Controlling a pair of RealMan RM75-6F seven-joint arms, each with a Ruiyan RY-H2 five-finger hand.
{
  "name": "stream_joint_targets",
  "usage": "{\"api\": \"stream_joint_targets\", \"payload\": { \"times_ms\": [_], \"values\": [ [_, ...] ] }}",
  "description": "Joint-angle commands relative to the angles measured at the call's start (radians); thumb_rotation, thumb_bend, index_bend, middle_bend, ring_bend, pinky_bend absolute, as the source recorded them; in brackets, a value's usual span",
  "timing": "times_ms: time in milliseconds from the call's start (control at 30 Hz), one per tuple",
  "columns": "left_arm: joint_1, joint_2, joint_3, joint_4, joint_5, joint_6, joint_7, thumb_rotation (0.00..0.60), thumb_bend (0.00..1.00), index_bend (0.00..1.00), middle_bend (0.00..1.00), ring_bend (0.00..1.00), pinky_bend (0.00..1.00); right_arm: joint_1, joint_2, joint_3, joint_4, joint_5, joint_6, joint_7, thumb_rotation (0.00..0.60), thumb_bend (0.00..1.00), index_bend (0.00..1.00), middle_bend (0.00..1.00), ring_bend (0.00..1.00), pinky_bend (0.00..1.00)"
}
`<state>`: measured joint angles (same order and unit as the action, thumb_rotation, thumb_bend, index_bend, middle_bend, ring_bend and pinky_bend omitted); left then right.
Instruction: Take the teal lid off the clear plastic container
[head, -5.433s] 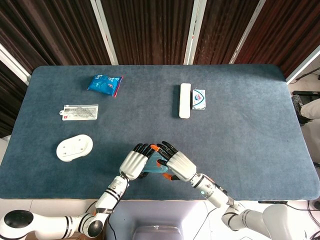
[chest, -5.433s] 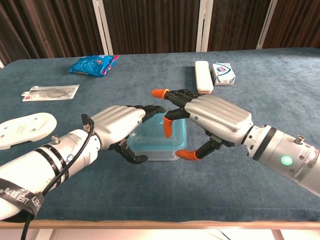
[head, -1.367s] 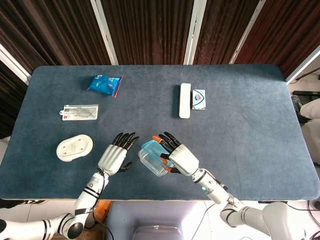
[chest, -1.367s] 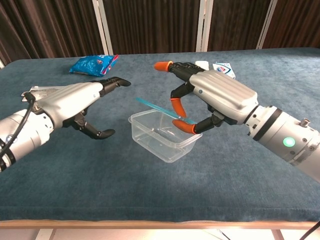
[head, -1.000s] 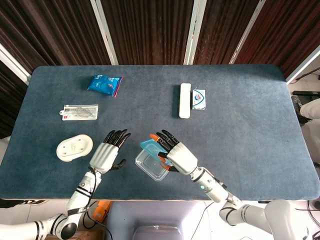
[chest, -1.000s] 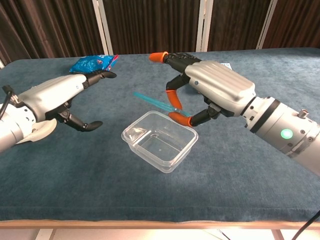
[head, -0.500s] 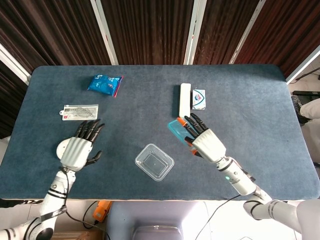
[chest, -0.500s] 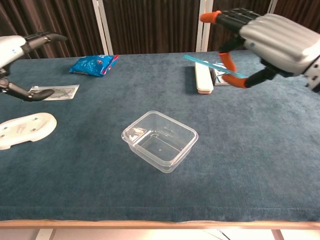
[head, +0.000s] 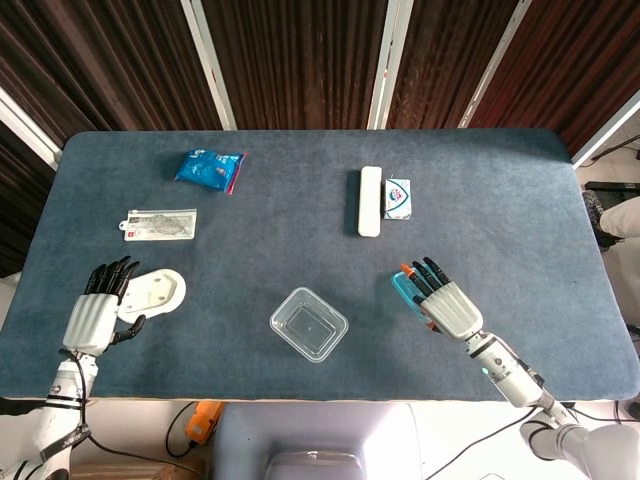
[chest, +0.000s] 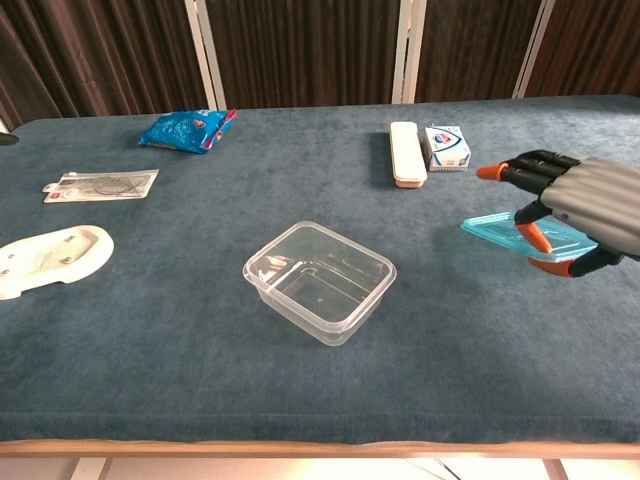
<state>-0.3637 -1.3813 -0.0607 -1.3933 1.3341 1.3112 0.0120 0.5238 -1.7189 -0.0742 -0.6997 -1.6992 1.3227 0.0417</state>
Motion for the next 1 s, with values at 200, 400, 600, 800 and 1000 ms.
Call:
{"api": "stream_joint_targets", "payload": {
  "times_ms": [200, 400, 600, 800, 1000],
  "values": [
    [0.035, 0.031, 0.005, -0.003, 0.012, 0.017, -0.011, 0.6, 0.31, 0.0, 0.0, 0.0, 0.0, -0.039, 0.084, -0.008, -0.13, -0.01, 0.07, -0.022, 0.6, 0.18, 0.04, 0.01, 0.0, 0.0],
    [0.096, 0.111, 0.03, -0.089, 0.045, 0.09, 0.018, 0.6, 0.31, 0.0, 0.0, 0.0, 0.0, -0.106, 0.316, -0.024, -0.478, -0.003, 0.134, -0.149, 0.6, 0.11, 0.0, 0.0, 0.0, 0.0],
    [0.198, 0.23, 0.095, -0.259, 0.033, 0.172, 0.197, 0.6, 0.32, 0.0, 0.0, 0.0, 0.0, -0.302, 0.61, -0.032, -0.942, 0.196, 0.243, -0.454, 0.6, 0.11, 0.0, 0.0, 0.0, 0.0],
    [0.256, 0.161, 0.125, -0.153, 0.144, 0.26, 0.126, 0.6, 0.31, 0.0, 0.0, 0.0, 0.0, -0.498, 0.597, -0.006, -0.975, 0.34, 0.421, -0.35, 0.6, 0.11, 0.0, 0.0, 0.0, 0.0],
    [0.262, 0.157, 0.123, -0.105, 0.213, 0.286, 0.05, 0.6, 0.31, 0.0, 0.0, 0.0, 0.0, -0.524, 0.605, 0.029, -0.941, 0.345, 0.415, -0.276, 0.6, 0.11, 0.0, 0.0, 0.0, 0.0]
  ]
}}
